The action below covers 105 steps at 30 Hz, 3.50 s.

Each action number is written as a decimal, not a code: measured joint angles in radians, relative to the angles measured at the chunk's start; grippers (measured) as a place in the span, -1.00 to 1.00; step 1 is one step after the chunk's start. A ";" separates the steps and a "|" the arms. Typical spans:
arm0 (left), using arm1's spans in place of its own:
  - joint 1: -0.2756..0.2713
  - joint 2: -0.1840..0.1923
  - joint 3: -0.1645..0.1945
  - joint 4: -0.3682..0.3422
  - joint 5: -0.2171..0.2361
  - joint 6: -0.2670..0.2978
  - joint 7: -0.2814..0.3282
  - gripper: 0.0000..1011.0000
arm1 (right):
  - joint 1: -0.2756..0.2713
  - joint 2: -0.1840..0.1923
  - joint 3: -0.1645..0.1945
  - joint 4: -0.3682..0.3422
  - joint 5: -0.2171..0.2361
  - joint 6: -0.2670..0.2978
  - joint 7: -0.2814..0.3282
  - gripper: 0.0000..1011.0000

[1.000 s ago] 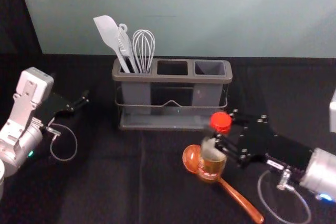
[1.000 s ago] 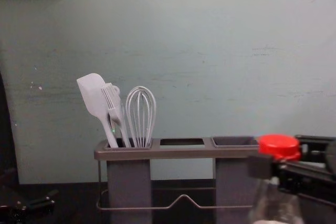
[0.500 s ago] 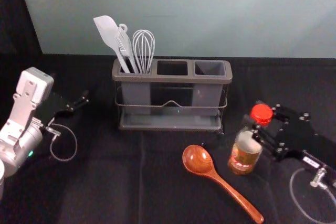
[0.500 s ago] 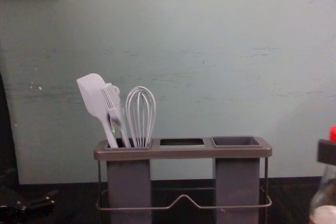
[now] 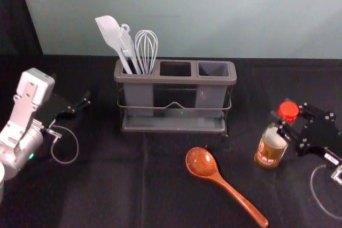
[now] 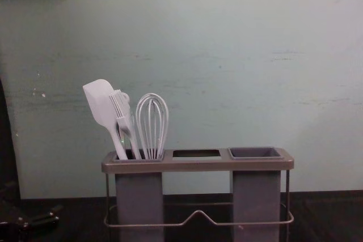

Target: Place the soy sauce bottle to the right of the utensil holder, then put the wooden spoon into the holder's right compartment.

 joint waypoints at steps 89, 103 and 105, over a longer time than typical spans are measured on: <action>0.000 0.000 0.000 0.000 0.000 0.000 0.000 0.99 | 0.476 -0.245 -0.132 0.532 -0.075 -0.013 0.113 -0.24; 0.000 0.000 0.000 0.000 0.000 0.000 0.000 0.99 | 0.475 -0.244 -0.132 0.530 -0.075 -0.014 0.113 -0.08; 0.000 0.000 0.000 0.000 0.000 0.000 0.000 0.99 | 0.475 -0.244 -0.132 0.529 -0.075 -0.014 0.113 0.07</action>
